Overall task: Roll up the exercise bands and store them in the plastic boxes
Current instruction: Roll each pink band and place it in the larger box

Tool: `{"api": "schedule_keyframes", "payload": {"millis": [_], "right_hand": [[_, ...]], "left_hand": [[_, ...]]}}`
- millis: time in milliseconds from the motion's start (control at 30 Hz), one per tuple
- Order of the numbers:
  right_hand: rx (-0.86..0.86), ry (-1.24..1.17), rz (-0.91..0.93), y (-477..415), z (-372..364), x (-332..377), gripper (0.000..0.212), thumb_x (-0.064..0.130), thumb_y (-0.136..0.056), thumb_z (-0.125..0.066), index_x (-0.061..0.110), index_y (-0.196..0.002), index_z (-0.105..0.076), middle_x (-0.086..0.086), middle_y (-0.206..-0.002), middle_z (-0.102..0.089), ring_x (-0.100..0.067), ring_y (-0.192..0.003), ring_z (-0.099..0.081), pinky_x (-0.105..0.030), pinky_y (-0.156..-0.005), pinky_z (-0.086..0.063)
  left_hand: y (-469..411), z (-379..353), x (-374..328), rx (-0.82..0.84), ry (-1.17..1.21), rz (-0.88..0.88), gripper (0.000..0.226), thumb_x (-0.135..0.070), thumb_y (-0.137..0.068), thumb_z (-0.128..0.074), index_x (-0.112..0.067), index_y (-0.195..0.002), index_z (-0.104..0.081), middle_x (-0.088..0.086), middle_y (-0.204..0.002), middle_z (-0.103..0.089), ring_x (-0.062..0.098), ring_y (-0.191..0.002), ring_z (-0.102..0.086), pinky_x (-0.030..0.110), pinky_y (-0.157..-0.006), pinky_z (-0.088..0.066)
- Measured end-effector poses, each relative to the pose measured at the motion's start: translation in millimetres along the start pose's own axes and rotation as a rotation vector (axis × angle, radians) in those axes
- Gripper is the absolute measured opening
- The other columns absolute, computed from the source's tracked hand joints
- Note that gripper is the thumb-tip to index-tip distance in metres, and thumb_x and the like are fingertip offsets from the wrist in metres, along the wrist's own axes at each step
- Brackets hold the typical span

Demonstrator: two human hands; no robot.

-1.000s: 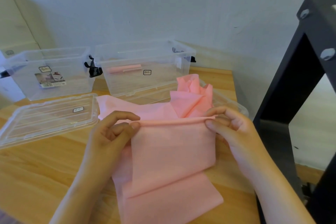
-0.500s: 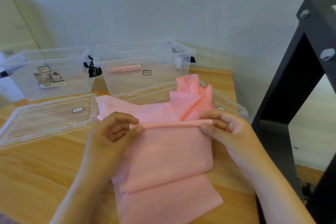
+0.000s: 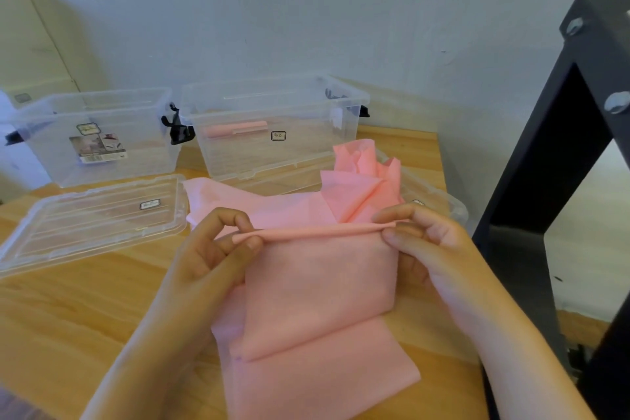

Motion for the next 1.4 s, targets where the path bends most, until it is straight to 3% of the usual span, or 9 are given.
{"api": "schedule_keyframes", "payload": {"millis": [133, 367, 467, 533, 633, 700, 933, 1233, 1400], "right_hand": [[0.042, -0.042, -0.001, 0, -3, 0, 0.008, 0.006, -0.081, -0.065, 0.011, -0.085, -0.071, -0.002, -0.071, -0.062, -0.008, -0.066, -0.058, -0.013, -0.056, -0.046], [0.025, -0.005, 0.032, -1, -13, 1, 0.011, 0.004, -0.080, -0.065, 0.003, -0.091, -0.063, -0.006, -0.070, -0.065, -0.009, -0.064, -0.060, -0.012, -0.057, -0.046], [0.024, 0.020, 0.034, 0, -13, 0, 0.021, 0.004, -0.083, -0.064, 0.009, -0.102, -0.067, -0.005, -0.074, -0.070, -0.009, -0.070, -0.064, -0.011, -0.062, -0.049], [0.016, 0.049, 0.036, -1, -13, 0, 0.019, 0.002, -0.084, -0.063, 0.008, -0.100, -0.069, -0.001, -0.077, -0.072, -0.004, -0.073, -0.065, -0.009, -0.063, -0.048], [0.020, 0.081, 0.048, -1, -12, -2, 0.015, -0.002, -0.084, -0.062, 0.007, -0.093, -0.069, 0.005, -0.075, -0.070, -0.001, -0.072, -0.064, -0.009, -0.063, -0.047], [0.015, 0.094, 0.071, -1, -11, -2, 0.015, -0.002, -0.085, -0.062, 0.010, -0.088, -0.069, 0.008, -0.071, -0.067, 0.000, -0.071, -0.061, -0.008, -0.063, -0.046], [0.024, 0.087, 0.052, -2, -7, -3, 0.015, -0.001, -0.088, -0.056, 0.010, -0.086, -0.066, 0.009, -0.067, -0.064, 0.001, -0.063, -0.057, -0.007, -0.056, -0.042], [0.029, 0.054, 0.013, -1, -5, -3, 0.015, 0.013, -0.077, -0.068, 0.008, -0.091, -0.064, -0.009, -0.072, -0.065, -0.009, -0.068, -0.059, -0.010, -0.060, -0.046], [0.030, 0.095, 0.001, -3, -4, -5, 0.015, 0.004, -0.083, -0.065, 0.008, -0.097, -0.069, 0.002, -0.079, -0.072, -0.002, -0.074, -0.063, -0.007, -0.065, -0.046]], "left_hand": [[3, 7, -3, -0.042, -0.023, -0.035, 0.059, -0.059, -0.052, -0.087, -0.021, -0.085, -0.057, 0.005, -0.064, -0.058, 0.011, -0.052, -0.048, 0.018, -0.046, -0.038], [11, 15, -8, -0.076, -0.036, -0.066, 0.051, -0.054, -0.050, -0.088, -0.020, -0.080, -0.065, -0.002, -0.063, -0.054, 0.010, -0.057, -0.046, 0.018, -0.051, -0.038], [10, 11, -6, -0.144, -0.123, -0.089, 0.017, -0.028, -0.076, -0.078, -0.018, -0.072, -0.066, -0.008, -0.057, -0.053, 0.005, -0.055, -0.047, 0.011, -0.052, -0.038], [6, 10, -4, -0.174, -0.171, -0.079, 0.005, -0.017, -0.073, -0.071, -0.017, -0.075, -0.066, -0.005, -0.066, -0.062, 0.006, -0.061, -0.054, 0.009, -0.058, -0.043], [3, 12, 0, -0.175, -0.196, -0.061, 0.023, -0.005, -0.073, -0.073, -0.016, -0.093, -0.069, 0.000, -0.074, -0.070, 0.009, -0.071, -0.063, 0.011, -0.069, -0.050], [2, 11, 0, -0.174, -0.234, -0.065, 0.023, 0.002, -0.077, -0.072, -0.018, -0.088, -0.073, -0.002, -0.077, -0.072, 0.006, -0.073, -0.065, 0.011, -0.071, -0.051], [-1, 3, -2, -0.108, -0.144, -0.045, 0.007, -0.020, -0.075, -0.066, -0.024, -0.079, -0.069, 0.009, -0.065, -0.060, 0.012, -0.060, -0.049, 0.016, -0.053, -0.040], [3, 2, -4, -0.137, -0.079, -0.046, 0.015, -0.017, -0.067, -0.069, -0.024, -0.078, -0.077, -0.005, -0.071, -0.068, 0.004, -0.068, -0.059, 0.010, -0.062, -0.046], [3, 1, -5, -0.169, -0.137, -0.053, 0.012, -0.021, -0.067, -0.070, -0.023, -0.077, -0.076, -0.007, -0.067, -0.066, 0.003, -0.065, -0.057, 0.009, -0.061, -0.044]]}}
Point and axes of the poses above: each hand's wrist, its own y-axis away from the middle knuckle, its own z-axis out of the back of the hand, x = y × z, the point moved 1 cm from there along -y, towards the middle knuckle
